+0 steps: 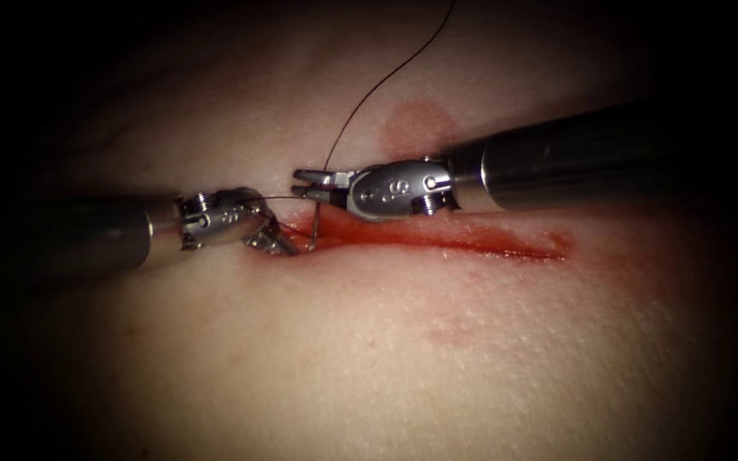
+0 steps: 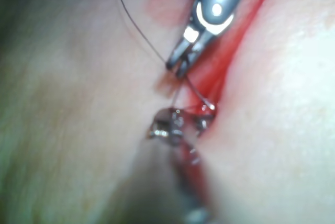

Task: Wound Closure
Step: Throw the needle through the bottom of the incision.

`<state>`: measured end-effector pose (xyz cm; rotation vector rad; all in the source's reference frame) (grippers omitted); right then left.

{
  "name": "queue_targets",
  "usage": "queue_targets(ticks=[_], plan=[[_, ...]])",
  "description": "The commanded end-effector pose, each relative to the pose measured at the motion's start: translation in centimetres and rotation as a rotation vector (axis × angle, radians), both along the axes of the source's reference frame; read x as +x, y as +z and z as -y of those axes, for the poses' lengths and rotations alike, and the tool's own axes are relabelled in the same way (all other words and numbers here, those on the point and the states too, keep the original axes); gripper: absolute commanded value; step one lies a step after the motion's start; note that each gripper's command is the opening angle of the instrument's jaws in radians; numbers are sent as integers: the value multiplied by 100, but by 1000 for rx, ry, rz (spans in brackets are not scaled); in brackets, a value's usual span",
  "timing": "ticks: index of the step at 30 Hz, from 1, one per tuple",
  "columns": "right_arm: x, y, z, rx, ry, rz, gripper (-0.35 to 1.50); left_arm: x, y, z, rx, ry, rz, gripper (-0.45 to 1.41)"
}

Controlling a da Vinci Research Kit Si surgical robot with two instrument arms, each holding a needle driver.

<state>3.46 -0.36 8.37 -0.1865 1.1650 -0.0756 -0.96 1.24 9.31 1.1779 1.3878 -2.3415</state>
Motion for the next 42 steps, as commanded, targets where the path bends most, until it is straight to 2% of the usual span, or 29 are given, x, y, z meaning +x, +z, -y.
queue_targets(ticks=[1, 9, 26, 34, 42], plan=[[7, 6, 3, 22, -7, -14, -35, -6, 7, 2, 0, -1, 1, -35], [9, 5, 3, 56, -13, -29, -35, -6, 7, 1, -9, -12, -2, -35], [11, 1, -7, 314, 61, -30, -35, -8, 6, 0, -22, -37, -13, -35], [11, 1, -7, 377, 57, -47, -35, -8, 6, 0, -27, -43, -15, -35], [15, 0, -3, 399, 18, -22, -35, -7, 3, -2, -35, -53, -14, -35]])
